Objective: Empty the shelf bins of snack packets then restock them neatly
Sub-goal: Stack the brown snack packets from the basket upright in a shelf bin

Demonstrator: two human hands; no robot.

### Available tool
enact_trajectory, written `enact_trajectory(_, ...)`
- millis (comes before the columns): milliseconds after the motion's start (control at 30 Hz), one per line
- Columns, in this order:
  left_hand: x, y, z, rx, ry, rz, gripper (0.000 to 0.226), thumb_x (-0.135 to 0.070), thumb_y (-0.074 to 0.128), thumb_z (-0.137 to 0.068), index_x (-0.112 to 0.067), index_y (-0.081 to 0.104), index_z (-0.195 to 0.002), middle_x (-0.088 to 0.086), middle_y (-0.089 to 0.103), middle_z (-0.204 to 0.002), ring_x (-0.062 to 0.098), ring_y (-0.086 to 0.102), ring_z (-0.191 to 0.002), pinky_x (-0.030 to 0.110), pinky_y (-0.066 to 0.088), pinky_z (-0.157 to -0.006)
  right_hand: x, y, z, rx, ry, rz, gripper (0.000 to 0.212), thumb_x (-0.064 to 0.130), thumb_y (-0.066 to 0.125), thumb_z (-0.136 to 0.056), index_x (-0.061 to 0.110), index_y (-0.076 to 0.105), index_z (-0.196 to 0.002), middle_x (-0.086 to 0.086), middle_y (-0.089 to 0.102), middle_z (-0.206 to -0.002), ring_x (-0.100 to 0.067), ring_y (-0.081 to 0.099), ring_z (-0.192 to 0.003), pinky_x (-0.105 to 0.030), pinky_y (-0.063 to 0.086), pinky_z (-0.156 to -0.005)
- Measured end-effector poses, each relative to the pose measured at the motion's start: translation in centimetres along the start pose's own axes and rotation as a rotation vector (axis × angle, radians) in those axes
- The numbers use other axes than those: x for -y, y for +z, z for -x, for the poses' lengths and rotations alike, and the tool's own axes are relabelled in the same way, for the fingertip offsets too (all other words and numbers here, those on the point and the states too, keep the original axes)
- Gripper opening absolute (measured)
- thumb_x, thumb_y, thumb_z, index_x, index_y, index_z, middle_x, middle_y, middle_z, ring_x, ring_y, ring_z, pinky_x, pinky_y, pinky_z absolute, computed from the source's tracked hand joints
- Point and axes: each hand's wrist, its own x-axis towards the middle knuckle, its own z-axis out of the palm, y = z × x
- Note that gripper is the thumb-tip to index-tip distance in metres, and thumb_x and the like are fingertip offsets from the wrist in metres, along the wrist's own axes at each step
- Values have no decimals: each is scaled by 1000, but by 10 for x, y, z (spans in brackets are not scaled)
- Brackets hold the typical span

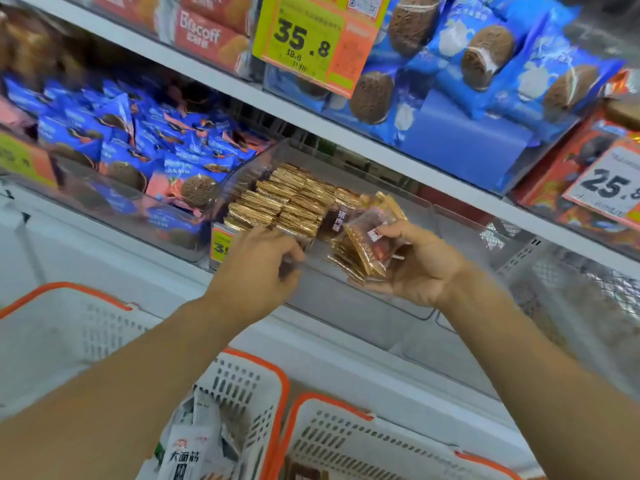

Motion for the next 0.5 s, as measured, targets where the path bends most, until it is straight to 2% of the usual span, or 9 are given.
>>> enact_trajectory(100,1,3,0,8,-14,-6,19,-15,78,-76,-27,69,-87,-20,47,-75,18,48,-84,33,31,-82,2,-9,-18,-112,-43,8,26,14,68,-83,13,62,-109,-12,66,-108,-33,68,-102,-58,54,-92)
enact_trajectory(167,-2,5,-1,14,-49,-16,17,-18,77,-79,-27,68,-89,-15,54,-81,18,51,-91,31,27,-87,-1,-4,-36,-182,-60,111,21,12,69,-84,15,64,-104,-10,69,-103,-29,67,-100,-53,55,-92)
enact_trajectory(233,-4,7,-2,11,-60,-37,16,-20,79,-79,-27,68,-89,-12,59,-87,18,51,-96,30,26,-90,-6,4,-59,-252,-107,186,22,8,72,-81,14,65,-100,-9,71,-92,-23,69,-83,-44,58,-81)
enact_trajectory(300,-2,8,-3,-21,-39,-42,22,-20,86,-72,-23,70,-88,-7,61,-95,19,49,-100,36,34,-91,-9,15,-80,-315,-213,226,24,-3,73,-78,14,63,-93,-7,70,-81,-20,66,-67,-43,55,-72)
enact_trajectory(367,3,8,-3,-59,-37,-75,36,-25,91,-66,-20,72,-96,-1,62,-108,21,47,-108,40,36,-96,-17,18,-102,-343,-280,315,37,-12,71,-75,13,62,-101,-6,70,-90,-21,66,-76,-46,57,-77)
enact_trajectory(433,9,5,-2,-50,-76,-153,53,-40,89,-68,-19,69,-113,3,60,-129,23,45,-128,42,25,-112,-27,19,-118,-320,-232,415,63,-11,76,-70,10,53,-126,-8,68,-111,-24,65,-98,-45,57,-85)
enact_trajectory(500,13,5,0,-7,-109,-181,64,-52,79,-76,-19,62,-128,2,53,-144,23,37,-142,43,13,-121,-34,14,-136,-302,-182,428,79,-5,81,-67,8,44,-136,-12,65,-121,-30,64,-108,-49,55,-95)
